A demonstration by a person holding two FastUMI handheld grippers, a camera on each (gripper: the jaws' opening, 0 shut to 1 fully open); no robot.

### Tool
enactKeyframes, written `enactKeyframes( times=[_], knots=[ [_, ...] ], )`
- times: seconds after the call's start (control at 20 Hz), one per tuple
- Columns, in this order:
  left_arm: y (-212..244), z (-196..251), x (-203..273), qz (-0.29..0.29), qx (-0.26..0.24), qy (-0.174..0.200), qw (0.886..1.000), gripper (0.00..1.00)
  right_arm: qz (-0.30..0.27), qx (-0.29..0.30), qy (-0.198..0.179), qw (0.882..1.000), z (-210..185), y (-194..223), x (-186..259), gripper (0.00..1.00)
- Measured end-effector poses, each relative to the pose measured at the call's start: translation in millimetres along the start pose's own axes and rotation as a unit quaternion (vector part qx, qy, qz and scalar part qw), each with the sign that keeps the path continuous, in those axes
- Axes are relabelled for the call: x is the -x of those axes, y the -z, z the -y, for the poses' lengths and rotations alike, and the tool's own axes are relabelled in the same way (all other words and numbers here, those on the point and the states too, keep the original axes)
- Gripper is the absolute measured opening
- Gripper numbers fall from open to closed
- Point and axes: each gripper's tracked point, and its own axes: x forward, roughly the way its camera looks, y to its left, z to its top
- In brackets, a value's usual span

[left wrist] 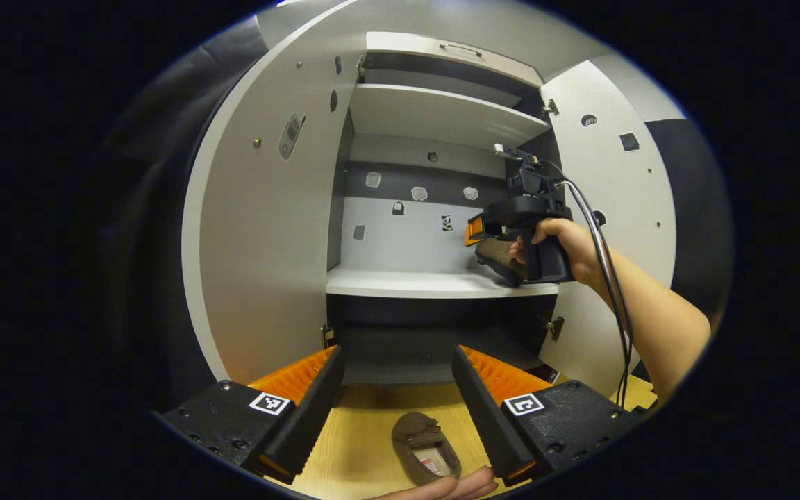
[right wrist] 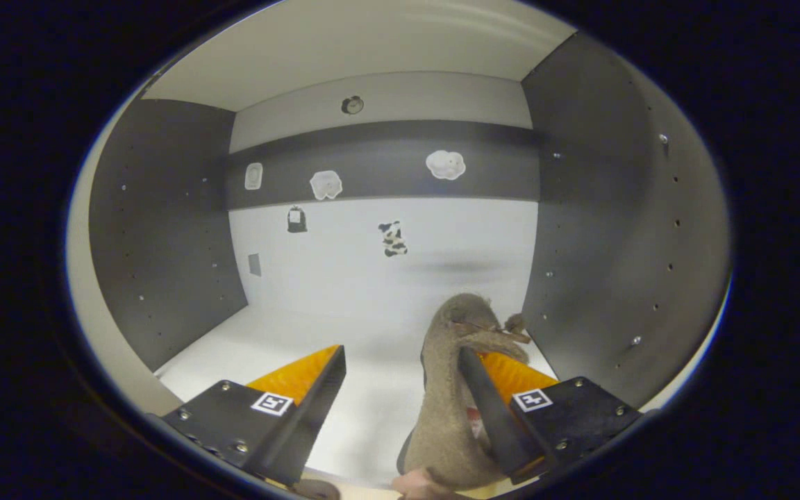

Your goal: Grab one shoe with the right hand and put it into the shoe cabinet, grab the other shoe with the left hand and put it into the shoe cabinet; then close the right door with the right hand and the left door with the left hand.

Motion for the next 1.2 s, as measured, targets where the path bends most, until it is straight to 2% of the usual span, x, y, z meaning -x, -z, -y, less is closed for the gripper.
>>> enactKeyframes(
  times=[0.05, 0.15, 0.3, 0.45, 0.65, 0.7, 0.8, 0.95, 1.1, 1.2],
  knots=[
    [5, -1, -1, -0.004, 0.000, -0.002, 1.000, 0.96, 0.004, 0.004, 0.004, 1.000, 1, -1, 3, 0.97],
    [11, -3, -3, -0.012, -0.003, -0.006, 1.000, 0.96, 0.028, 0.026, 0.028, 0.999, 11, -9, 14, 0.99],
    [18, -5, -7, -0.018, -0.007, -0.011, 1.000, 0.96, 0.098, 0.046, 0.046, 0.993, 19, -32, 43, 0.99],
    [30, -5, -13, -0.029, -0.007, -0.009, 1.000, 0.96, 0.152, 0.040, 0.037, 0.987, 17, -42, 92, 0.97],
    [70, -7, -26, -0.078, -0.001, -0.012, 0.997, 0.96, 0.218, 0.043, 0.046, 0.974, 12, -47, 162, 0.96],
    [85, -7, -29, -0.098, -0.002, -0.009, 0.995, 0.96, 0.226, 0.045, 0.042, 0.972, 6, -45, 179, 0.99],
    [114, -8, -33, -0.141, -0.007, -0.015, 0.990, 0.97, 0.235, 0.055, 0.032, 0.970, -3, -38, 208, 0.96],
    [144, -4, -37, -0.174, -0.005, -0.006, 0.985, 0.97, 0.257, 0.077, 0.063, 0.961, 1, -32, 245, 0.96],
    [182, 0, -35, -0.224, -0.010, 0.005, 0.975, 0.97, 0.244, 0.062, 0.032, 0.967, -20, -8, 261, 0.97],
    [204, 0, -35, -0.247, -0.016, 0.002, 0.969, 0.97, 0.231, 0.052, 0.025, 0.971, -20, 10, 266, 0.97]
  ],
)
